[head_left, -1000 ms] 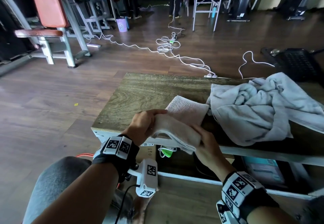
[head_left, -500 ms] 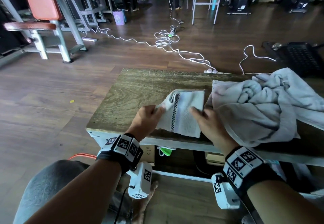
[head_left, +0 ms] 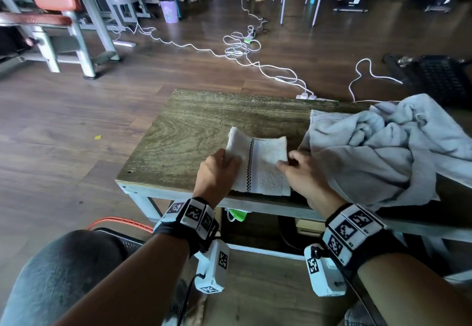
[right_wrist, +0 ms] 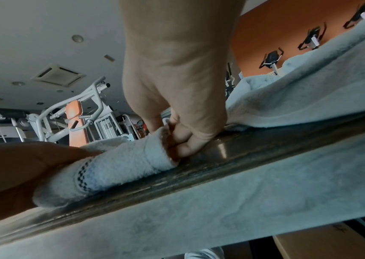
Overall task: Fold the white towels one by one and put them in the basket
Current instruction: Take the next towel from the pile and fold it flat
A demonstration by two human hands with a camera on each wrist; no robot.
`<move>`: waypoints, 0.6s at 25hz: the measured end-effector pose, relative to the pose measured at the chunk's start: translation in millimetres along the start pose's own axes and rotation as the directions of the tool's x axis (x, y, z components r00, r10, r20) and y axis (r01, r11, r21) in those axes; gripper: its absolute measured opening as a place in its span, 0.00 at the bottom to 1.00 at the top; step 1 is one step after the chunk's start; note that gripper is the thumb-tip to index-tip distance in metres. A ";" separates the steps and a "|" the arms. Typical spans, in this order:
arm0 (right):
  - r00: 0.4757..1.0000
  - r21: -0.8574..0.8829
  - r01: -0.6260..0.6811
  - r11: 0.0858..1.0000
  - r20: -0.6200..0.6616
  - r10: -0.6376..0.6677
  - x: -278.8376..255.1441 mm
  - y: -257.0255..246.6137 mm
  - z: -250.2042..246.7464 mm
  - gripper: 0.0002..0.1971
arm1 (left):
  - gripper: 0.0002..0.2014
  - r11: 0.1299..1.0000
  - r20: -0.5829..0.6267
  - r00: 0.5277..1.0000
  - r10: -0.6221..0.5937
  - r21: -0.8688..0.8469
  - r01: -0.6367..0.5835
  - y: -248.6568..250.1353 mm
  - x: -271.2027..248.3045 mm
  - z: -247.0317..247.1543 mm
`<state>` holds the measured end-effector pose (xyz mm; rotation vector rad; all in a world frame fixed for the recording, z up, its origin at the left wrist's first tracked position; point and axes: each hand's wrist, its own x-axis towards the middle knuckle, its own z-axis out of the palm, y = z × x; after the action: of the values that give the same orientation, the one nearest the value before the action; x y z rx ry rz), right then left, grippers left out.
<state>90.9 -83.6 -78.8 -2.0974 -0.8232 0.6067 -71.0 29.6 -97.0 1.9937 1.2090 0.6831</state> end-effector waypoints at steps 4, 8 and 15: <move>0.994 -0.032 -0.109 0.994 -0.031 0.108 13.8 6.0 10.7 0.15 | 0.17 0.996 -0.010 0.999 -0.040 0.075 0.040 -1.4 3.8 8.1; 0.988 0.011 -0.129 0.992 -0.082 0.129 15.1 10.3 17.1 0.16 | 0.18 0.984 0.019 0.999 -0.039 0.176 0.035 0.6 11.3 10.8; 0.798 -0.392 0.474 0.788 -0.188 -0.573 6.2 16.1 17.7 0.23 | 0.23 0.865 -0.018 0.959 0.283 0.437 -0.247 10.1 17.8 9.1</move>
<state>89.2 -78.0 -102.8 -2.0275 -1.3361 -0.1677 -51.4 39.7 -93.3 2.5616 1.2233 0.6778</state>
